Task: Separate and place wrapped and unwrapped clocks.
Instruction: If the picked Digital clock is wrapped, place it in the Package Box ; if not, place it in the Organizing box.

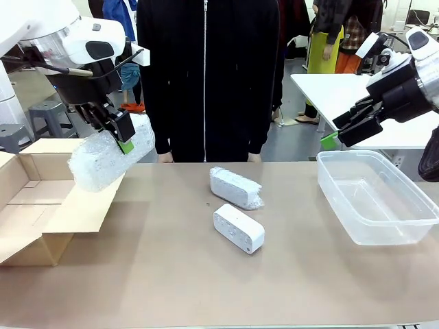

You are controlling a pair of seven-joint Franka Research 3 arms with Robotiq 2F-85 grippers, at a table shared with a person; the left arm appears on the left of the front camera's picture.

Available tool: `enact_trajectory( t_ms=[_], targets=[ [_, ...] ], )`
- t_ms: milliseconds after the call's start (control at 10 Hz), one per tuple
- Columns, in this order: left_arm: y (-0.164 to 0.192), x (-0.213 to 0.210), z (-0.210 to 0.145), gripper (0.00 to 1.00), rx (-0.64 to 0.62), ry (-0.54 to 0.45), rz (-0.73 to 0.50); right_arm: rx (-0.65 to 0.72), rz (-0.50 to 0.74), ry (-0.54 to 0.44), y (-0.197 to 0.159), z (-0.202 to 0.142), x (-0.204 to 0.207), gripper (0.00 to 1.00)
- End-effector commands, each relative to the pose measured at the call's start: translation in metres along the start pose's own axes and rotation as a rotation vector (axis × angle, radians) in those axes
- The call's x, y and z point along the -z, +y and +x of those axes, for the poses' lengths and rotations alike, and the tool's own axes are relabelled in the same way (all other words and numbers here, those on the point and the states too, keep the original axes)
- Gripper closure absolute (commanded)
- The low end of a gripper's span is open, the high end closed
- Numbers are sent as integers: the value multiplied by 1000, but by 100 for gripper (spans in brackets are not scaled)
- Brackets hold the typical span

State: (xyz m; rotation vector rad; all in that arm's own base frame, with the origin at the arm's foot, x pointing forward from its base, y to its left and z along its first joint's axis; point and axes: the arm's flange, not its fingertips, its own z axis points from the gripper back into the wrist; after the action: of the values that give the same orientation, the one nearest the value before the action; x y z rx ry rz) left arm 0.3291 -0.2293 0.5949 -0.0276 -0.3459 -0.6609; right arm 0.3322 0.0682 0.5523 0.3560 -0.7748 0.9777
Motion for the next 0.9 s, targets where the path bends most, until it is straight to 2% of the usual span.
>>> enact_trajectory(
  t_ms=[0,100,300,500,700,800],
  targets=[
    [0,-3,1,100,-17,-5,9,-1,15,-4,-1,-1,1,0],
    [0,0,0,47,0,0,0,-1,15,-4,-1,-1,1,0],
    [82,-7,-18,47,-265,79,12,-1,15,-4,-1,-1,1,0],
    [158,17,-49,47,-487,137,-31,-1,15,-4,-1,-1,1,0],
    [215,67,-64,47,-584,113,-40,-1,15,-4,-1,-1,1,0],
    [236,90,-64,47,-646,109,-4,-1,15,-4,-1,-1,1,0]
  ],
)
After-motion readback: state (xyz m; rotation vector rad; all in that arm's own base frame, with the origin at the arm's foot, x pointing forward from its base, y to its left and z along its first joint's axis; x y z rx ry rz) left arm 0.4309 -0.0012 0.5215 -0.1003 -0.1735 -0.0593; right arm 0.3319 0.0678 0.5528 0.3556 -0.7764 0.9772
